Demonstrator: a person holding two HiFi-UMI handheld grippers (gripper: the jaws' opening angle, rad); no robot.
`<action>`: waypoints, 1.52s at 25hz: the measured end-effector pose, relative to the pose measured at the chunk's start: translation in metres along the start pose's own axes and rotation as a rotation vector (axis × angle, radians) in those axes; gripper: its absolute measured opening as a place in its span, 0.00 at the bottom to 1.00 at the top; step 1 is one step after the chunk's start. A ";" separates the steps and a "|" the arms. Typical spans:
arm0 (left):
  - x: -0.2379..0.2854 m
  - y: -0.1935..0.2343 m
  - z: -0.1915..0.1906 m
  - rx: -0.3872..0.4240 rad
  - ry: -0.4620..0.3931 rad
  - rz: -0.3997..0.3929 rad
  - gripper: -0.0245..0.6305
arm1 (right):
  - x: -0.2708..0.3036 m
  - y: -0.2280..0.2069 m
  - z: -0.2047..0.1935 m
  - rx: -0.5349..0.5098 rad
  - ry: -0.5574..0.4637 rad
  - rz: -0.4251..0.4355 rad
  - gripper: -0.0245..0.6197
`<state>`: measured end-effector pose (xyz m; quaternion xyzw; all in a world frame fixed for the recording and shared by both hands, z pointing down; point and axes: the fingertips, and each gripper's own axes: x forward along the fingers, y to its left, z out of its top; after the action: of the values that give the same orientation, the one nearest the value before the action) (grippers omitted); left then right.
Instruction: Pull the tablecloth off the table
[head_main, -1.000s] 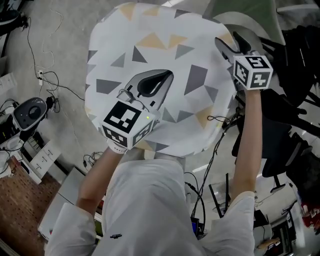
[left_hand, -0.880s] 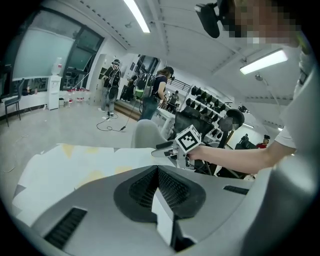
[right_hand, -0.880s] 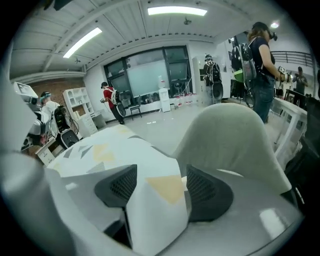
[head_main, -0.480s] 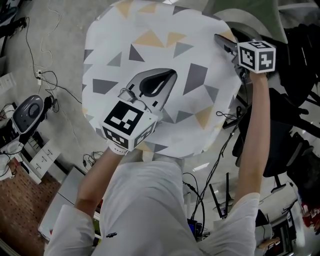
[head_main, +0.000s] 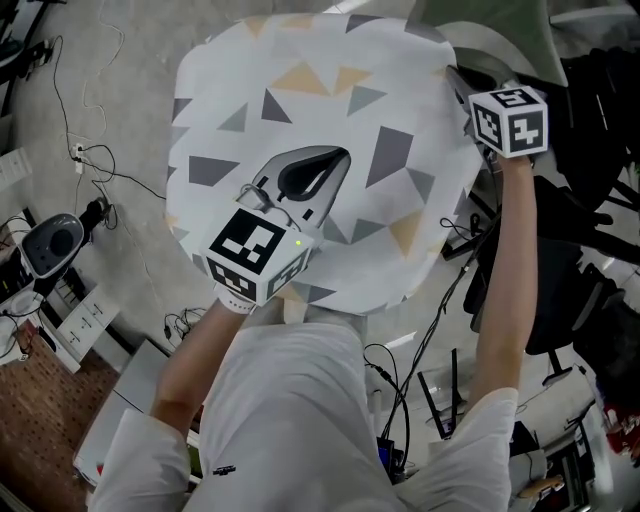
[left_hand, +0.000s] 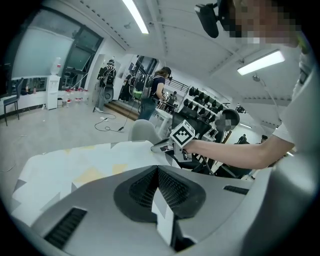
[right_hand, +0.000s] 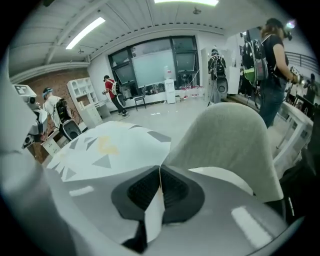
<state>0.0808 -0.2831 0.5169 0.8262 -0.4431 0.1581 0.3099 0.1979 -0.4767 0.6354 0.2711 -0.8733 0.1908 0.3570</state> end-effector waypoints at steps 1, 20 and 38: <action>-0.001 -0.001 0.001 0.002 -0.002 -0.002 0.05 | -0.002 0.002 0.000 -0.006 -0.004 -0.013 0.06; -0.031 -0.014 0.040 0.148 -0.041 -0.071 0.23 | -0.112 0.089 0.049 -0.230 -0.220 -0.066 0.05; -0.065 -0.004 0.092 0.540 -0.018 -0.068 0.50 | -0.209 0.234 0.103 -0.449 -0.294 0.015 0.05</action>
<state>0.0466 -0.2998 0.4109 0.8947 -0.3596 0.2526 0.0795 0.1262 -0.2777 0.3819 0.2036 -0.9382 -0.0466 0.2761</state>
